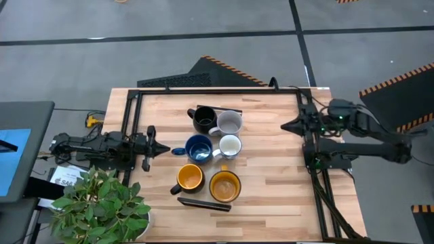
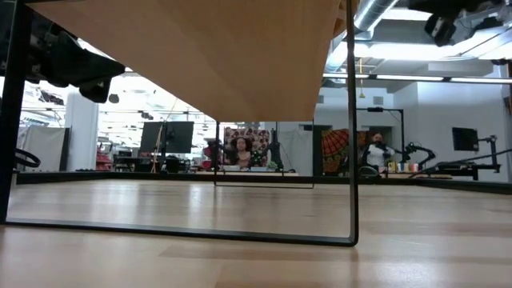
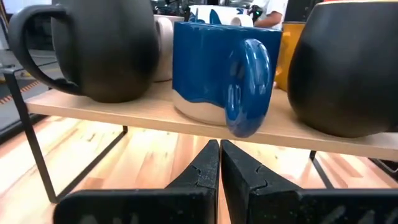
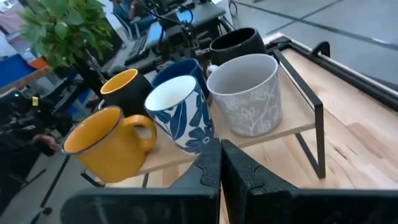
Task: Place coffee mugs
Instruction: Return to Home Position
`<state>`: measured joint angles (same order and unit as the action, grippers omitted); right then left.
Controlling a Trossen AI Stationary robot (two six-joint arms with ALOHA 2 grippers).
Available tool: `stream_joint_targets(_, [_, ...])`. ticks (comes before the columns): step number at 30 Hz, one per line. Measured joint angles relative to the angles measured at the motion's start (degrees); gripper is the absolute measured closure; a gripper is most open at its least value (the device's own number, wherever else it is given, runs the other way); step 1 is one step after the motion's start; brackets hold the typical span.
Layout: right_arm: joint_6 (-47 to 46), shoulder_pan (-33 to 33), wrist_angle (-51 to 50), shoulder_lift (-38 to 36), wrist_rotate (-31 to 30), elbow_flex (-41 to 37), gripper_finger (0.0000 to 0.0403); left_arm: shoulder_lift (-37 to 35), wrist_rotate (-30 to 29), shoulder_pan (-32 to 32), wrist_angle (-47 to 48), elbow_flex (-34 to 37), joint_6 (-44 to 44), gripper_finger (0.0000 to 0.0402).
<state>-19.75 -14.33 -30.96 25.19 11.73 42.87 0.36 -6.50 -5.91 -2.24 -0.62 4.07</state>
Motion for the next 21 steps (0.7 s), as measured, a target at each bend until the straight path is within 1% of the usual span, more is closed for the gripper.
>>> stream_joint_targets(3, [0.4,0.0,0.8,-3.2,0.0,-1.6,0.0378,0.0,0.0,0.0,0.0,0.0,-1.6,0.0401])
stream_joint_targets(6, [0.1,0.0,4.7,-6.7,0.0,-5.6,0.0378,0.0,0.0,0.0,0.0,0.0,-1.8,0.0401])
stream_joint_targets(11, [-3.6,0.8,22.8,-11.2,0.0,-17.8,0.0378,0.0,-0.2,0.0,0.0,0.0,-1.5,0.0401])
stream_joint_targets(15, [-4.0,3.3,30.8,-13.0,-1.1,-25.7,0.0381,0.0,-0.2,0.0,0.0,0.0,-1.3,0.0401])
stream_joint_targets(18, [-4.3,5.6,33.8,-14.4,-3.4,-29.1,0.0383,0.0,-0.2,0.0,0.0,0.0,-1.6,0.0401])
stream_joint_targets(21, [-4.1,8.2,34.3,-15.9,-4.7,-31.4,0.0384,0.0,-0.2,0.0,0.0,0.0,-1.1,0.0401])
